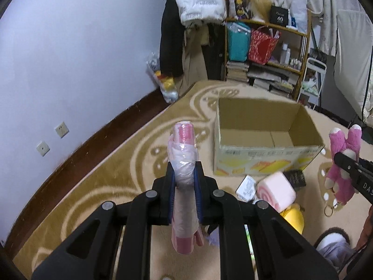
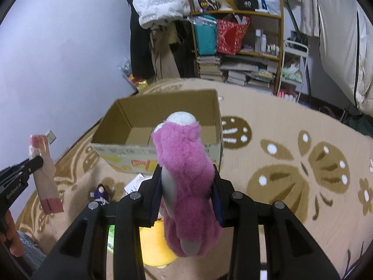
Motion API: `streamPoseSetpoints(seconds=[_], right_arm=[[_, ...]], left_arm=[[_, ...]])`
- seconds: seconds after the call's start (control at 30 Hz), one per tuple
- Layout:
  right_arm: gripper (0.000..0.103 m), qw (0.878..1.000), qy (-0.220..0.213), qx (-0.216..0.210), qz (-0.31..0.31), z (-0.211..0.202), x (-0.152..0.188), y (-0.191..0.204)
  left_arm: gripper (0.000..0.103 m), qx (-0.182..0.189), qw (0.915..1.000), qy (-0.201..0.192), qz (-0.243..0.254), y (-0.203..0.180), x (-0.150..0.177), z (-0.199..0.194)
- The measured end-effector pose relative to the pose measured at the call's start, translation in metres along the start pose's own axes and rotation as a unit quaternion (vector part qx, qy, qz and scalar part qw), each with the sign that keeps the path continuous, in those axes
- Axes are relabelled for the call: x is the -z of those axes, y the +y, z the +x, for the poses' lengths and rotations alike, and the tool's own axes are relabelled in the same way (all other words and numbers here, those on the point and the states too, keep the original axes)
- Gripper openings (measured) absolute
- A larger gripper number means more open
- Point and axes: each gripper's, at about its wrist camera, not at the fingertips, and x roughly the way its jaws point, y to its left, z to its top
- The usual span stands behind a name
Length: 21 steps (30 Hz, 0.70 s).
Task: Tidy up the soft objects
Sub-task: 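Lift both held items and carry them over the cardboard box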
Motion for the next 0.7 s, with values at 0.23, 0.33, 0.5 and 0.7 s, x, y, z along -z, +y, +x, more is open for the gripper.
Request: streamPoseSetpoints(seconds=[0.23,0.33,0.5,0.7], right_arm=[[0.039,0.999,-0.039,-0.006,-0.016,-0.016,-0.022,0.012],[0.039,0.998,-0.047,-0.005,-0.027,-0.016,-0.032,0.017],[0.039,0.998,-0.051,-0.007,-0.034,-0.01,-0.046,0.019],[0.039,0.997,-0.058,-0.008,-0.049,0.001,-0.065,0.021]], left_arm=[[0.013,0.008,0.9991,-0.041,0.005,-0.006,-0.025,-0.003],[0.013,0.01,0.9981,-0.059,0.014,-0.011,-0.034,-0.003],[0.013,0.011,0.9955,-0.085,0.039,-0.029,-0.054,-0.001],[0.013,0.025,0.9914,-0.112,0.062,-0.056,-0.08,0.004]])
